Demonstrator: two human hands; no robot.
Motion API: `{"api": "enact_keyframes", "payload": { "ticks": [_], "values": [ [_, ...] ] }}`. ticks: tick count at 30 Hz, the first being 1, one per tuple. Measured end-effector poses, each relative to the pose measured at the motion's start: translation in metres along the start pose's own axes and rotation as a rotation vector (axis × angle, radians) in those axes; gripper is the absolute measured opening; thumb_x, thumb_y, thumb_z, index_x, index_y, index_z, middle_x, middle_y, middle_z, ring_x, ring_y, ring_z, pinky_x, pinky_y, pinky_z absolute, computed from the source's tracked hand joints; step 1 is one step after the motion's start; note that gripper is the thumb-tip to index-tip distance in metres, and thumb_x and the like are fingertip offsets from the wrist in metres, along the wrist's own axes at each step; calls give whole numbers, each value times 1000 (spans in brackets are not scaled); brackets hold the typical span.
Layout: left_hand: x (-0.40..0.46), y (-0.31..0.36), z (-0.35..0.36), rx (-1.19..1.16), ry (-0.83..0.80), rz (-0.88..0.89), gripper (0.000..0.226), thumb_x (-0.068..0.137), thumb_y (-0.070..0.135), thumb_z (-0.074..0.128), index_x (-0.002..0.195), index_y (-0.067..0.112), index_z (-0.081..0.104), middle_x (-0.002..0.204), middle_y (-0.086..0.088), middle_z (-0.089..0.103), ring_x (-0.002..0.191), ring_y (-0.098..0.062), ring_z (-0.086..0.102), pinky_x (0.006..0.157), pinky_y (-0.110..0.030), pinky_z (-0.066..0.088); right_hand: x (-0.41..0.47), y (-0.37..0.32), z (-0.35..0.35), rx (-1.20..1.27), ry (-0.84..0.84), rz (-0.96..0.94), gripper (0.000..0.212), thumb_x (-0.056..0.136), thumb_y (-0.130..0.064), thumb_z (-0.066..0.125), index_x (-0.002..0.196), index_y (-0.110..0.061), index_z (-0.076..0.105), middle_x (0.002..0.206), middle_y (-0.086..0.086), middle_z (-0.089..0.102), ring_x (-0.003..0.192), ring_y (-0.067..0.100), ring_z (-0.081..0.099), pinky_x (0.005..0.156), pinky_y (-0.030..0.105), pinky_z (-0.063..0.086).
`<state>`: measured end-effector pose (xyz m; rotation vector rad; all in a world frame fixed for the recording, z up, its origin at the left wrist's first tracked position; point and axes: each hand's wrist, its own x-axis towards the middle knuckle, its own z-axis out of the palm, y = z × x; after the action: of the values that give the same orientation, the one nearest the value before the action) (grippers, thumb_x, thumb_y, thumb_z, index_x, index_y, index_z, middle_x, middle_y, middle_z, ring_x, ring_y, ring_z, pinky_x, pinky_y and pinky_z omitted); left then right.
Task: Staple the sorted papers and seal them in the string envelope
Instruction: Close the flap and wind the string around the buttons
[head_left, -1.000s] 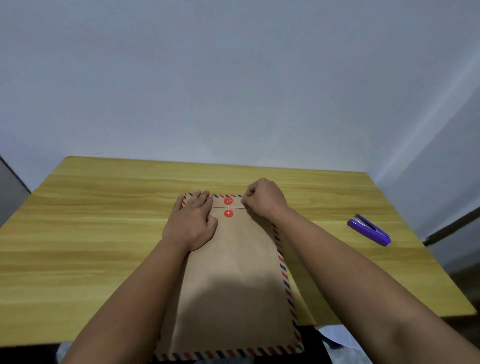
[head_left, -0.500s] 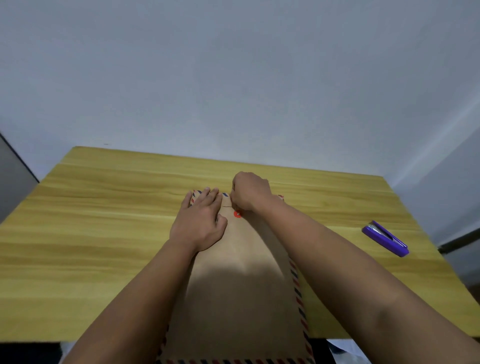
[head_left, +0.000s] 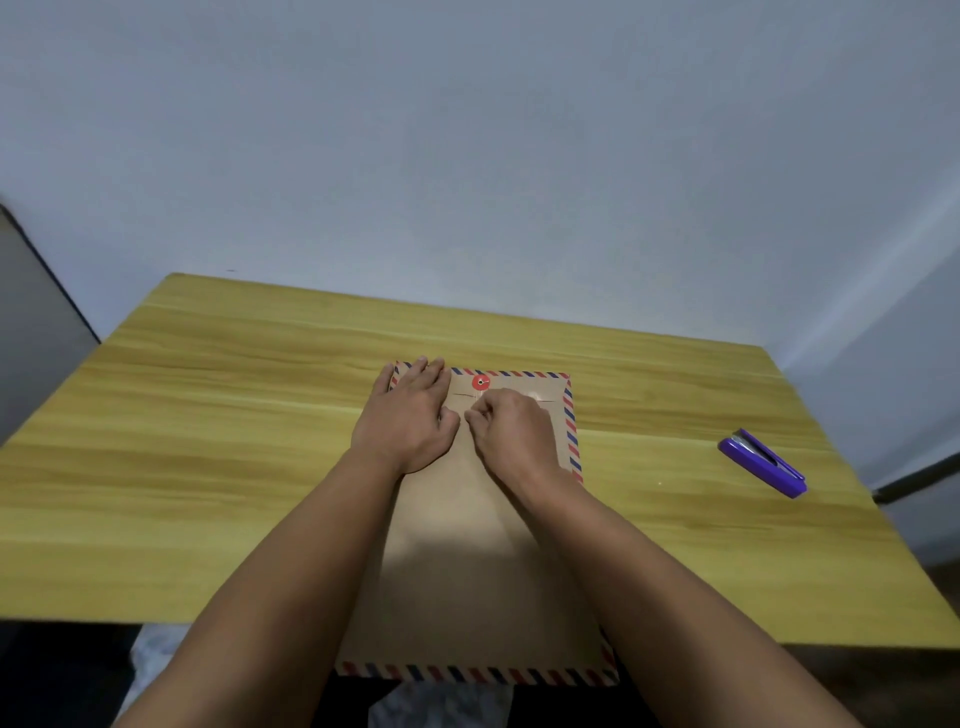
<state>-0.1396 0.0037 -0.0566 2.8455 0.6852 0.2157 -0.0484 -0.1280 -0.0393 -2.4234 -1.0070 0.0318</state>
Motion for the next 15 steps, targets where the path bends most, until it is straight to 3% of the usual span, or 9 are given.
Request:
{"api": "enact_keyframes", "payload": {
  "ticks": [4,8,15],
  "values": [
    [-1,0,0,7,2,1,75,91,42,21,161,17,28,170,3,20,158,-12,10,128,-47,4,-18,3,-3,59,3,-3,22,96,-28,68,76,-28,61,78,-6,67,82,25,64,79,38,47],
    [-1,1,-1,1,2,0,76,90,42,21,161,17,29,170,2,20,158,-13,11,128,-48,5,-22,9,-13,58,-51,11,13,94,-27,68,83,-22,74,85,-4,75,88,24,68,88,41,51],
    [0,-1,1,3,7,-4,75,91,43,21,161,18,28,170,3,20,158,-13,11,128,-47,4,-19,25,-23,21,-53,4,16,91,-23,66,76,-22,72,84,-5,74,86,22,68,91,43,53]
  ]
}}
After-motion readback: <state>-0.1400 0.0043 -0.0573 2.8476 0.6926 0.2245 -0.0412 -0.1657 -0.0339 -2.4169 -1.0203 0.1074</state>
